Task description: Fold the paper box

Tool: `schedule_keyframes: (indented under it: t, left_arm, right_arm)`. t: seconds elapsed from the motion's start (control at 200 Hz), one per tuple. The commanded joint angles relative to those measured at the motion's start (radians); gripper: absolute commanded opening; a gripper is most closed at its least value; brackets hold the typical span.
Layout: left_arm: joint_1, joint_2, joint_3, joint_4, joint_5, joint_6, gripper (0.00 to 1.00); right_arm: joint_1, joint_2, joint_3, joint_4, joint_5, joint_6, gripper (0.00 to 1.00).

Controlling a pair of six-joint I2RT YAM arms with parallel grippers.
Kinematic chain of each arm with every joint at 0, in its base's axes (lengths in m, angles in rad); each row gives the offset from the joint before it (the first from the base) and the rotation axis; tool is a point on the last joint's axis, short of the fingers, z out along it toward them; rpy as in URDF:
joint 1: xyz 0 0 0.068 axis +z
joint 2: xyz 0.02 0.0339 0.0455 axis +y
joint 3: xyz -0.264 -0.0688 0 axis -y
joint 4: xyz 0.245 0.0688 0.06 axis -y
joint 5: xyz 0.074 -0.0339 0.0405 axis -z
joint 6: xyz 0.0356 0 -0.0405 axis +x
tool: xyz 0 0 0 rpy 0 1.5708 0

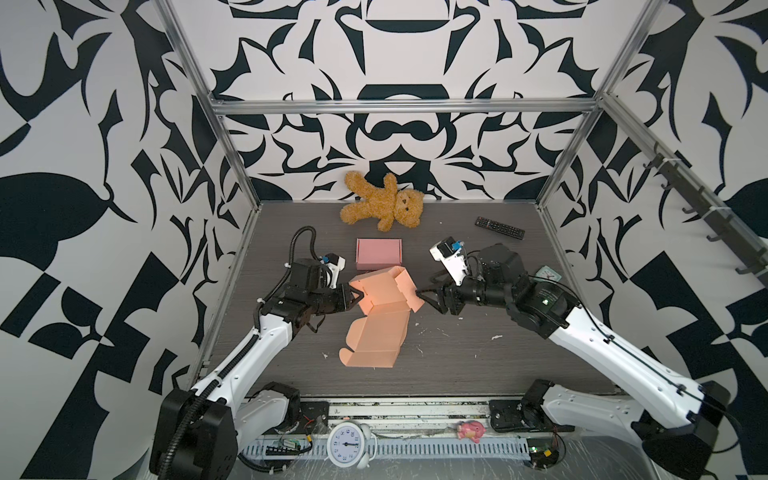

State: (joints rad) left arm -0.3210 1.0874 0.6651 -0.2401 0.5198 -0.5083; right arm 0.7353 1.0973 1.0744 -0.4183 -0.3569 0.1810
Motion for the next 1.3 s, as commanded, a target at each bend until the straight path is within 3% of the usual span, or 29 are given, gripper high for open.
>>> schedule_keyframes:
  t: [0.0,0.165,0.425,0.705,1.295]
  left_arm:
    - [-0.001,-0.016,-0.008,0.006,0.020,0.005,0.14]
    - [-0.001,-0.012,-0.010,0.010,0.017,0.002,0.14]
    - [-0.002,-0.003,-0.005,0.015,0.021,-0.003,0.14]
    - [-0.002,0.002,-0.005,0.021,0.019,-0.012,0.14]
    - [-0.003,0.021,-0.018,0.054,0.004,-0.042,0.14]
  right_arm:
    - [-0.003,0.017,0.016,0.051,-0.046,0.003,0.59]
    - [-0.002,0.040,0.023,0.060,-0.070,0.006,0.57]
    - [-0.002,0.064,0.032,0.041,-0.027,0.007,0.45]
    - [0.007,0.069,0.045,0.035,0.022,0.003,0.40]
    - [0.155,0.154,0.138,-0.054,0.334,-0.023,0.34]
